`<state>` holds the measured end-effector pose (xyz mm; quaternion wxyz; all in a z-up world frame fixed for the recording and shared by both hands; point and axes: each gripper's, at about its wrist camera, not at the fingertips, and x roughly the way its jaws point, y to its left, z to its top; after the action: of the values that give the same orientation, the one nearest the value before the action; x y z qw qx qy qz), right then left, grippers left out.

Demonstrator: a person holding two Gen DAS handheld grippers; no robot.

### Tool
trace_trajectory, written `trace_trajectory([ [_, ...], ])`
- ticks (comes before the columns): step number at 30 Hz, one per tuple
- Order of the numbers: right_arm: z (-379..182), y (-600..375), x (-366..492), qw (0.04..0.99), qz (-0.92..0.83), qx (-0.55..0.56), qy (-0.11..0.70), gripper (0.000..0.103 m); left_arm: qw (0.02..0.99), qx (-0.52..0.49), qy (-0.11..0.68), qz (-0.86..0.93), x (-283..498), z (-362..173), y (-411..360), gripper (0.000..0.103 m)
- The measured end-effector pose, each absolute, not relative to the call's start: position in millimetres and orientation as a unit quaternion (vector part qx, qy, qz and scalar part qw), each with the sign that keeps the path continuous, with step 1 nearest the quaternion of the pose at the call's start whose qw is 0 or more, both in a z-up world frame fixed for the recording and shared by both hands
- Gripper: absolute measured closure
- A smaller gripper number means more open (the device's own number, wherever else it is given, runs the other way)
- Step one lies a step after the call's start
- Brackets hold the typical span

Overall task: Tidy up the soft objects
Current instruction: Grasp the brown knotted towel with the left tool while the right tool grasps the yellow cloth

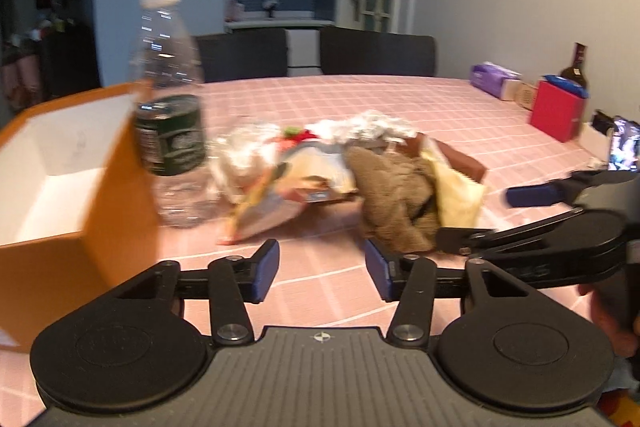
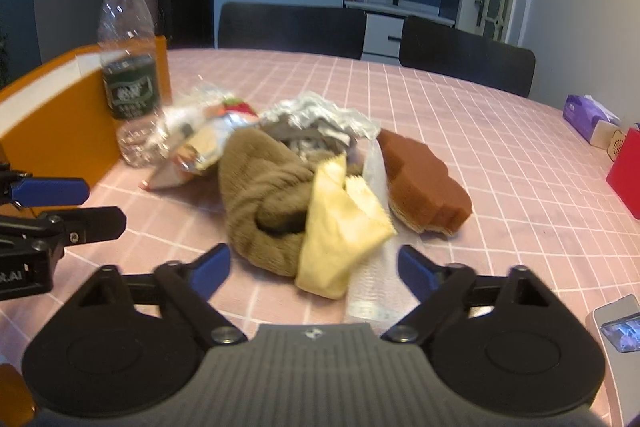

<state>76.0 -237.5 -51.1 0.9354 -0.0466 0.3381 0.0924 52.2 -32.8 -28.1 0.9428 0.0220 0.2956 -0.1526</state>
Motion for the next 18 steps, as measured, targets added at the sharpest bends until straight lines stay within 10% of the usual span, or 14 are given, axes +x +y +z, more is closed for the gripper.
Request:
trace_trajectory([
  [5, -56.7, -240.9, 87.1, 0.936, 0.089, -0.05, 0.336, 0.033, 0.935, 0.033, 0.303, -0.179, 70.8, -33.5, -52.0, 0.056],
  [18, -60.8, -247.1, 107.2, 0.93, 0.109, -0.039, 0.349, 0.094, 0.927, 0.025, 0.319, -0.197, 106.0, -36.0, -77.2, 0.049],
])
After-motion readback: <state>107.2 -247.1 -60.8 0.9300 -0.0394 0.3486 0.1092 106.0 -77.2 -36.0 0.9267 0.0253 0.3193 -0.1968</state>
